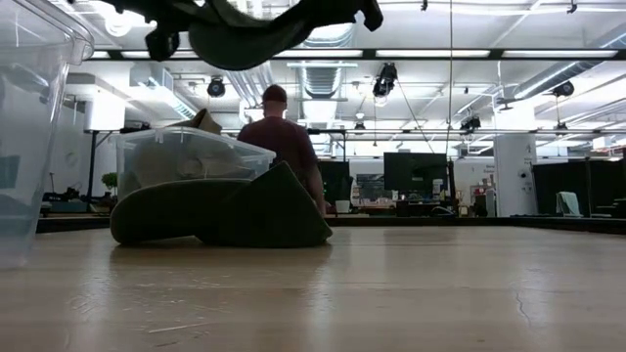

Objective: Pick and place caps into container
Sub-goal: Put the bottom black cap into the bottom transparent container

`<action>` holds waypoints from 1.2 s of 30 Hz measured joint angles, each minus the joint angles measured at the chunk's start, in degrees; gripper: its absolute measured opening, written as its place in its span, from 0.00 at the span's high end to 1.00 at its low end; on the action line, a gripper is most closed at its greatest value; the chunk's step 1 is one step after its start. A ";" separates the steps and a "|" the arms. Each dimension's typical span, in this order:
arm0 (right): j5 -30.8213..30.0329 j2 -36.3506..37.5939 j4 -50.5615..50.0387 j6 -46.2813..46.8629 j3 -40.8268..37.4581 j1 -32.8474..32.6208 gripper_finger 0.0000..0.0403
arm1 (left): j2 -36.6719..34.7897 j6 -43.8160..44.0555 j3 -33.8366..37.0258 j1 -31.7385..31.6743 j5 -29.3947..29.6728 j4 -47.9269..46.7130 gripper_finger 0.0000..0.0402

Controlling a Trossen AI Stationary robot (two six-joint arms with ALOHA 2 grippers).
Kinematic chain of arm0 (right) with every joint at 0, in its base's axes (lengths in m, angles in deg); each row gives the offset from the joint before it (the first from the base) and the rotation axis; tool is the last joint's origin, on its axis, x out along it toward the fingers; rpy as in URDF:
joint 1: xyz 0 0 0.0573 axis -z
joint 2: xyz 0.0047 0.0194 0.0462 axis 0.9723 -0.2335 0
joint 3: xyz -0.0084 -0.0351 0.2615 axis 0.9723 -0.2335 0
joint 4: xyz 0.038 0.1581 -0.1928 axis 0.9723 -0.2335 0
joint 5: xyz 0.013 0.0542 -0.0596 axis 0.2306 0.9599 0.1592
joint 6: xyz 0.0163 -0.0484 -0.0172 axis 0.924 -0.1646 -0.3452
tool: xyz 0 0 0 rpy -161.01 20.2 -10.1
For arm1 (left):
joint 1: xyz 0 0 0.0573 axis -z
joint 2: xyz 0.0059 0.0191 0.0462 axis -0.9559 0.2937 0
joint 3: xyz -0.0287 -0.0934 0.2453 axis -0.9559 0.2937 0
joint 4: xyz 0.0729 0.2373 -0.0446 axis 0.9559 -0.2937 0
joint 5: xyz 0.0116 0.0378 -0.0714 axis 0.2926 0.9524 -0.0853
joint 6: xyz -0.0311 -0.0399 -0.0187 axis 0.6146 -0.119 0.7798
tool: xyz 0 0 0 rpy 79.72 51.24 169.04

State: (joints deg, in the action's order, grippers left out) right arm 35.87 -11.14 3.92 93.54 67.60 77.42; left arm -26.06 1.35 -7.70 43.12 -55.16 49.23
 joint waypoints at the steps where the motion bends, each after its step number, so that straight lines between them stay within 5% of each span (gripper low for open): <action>1: -0.17 0.05 -0.80 -0.59 0.00 0.08 0.59 | -0.83 1.47 -0.16 0.00 0.01 -1.55 0.99; 7: -6.08 0.17 -6.88 -5.13 -0.11 0.28 0.40 | -6.40 6.23 -0.45 0.17 -1.29 -9.43 0.99; 14: -11.55 0.65 -14.56 -5.44 -0.11 0.22 0.29 | -13.68 11.83 -0.39 0.17 -0.34 -15.99 0.99; 36: -11.53 1.61 -16.51 -5.44 -0.11 0.22 0.27 | -22.51 14.27 -0.22 0.20 1.57 -26.86 0.99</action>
State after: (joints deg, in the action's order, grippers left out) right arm 24.34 -9.53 -12.59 88.11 67.49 77.64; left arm -48.56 15.62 -7.92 43.32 -53.59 22.36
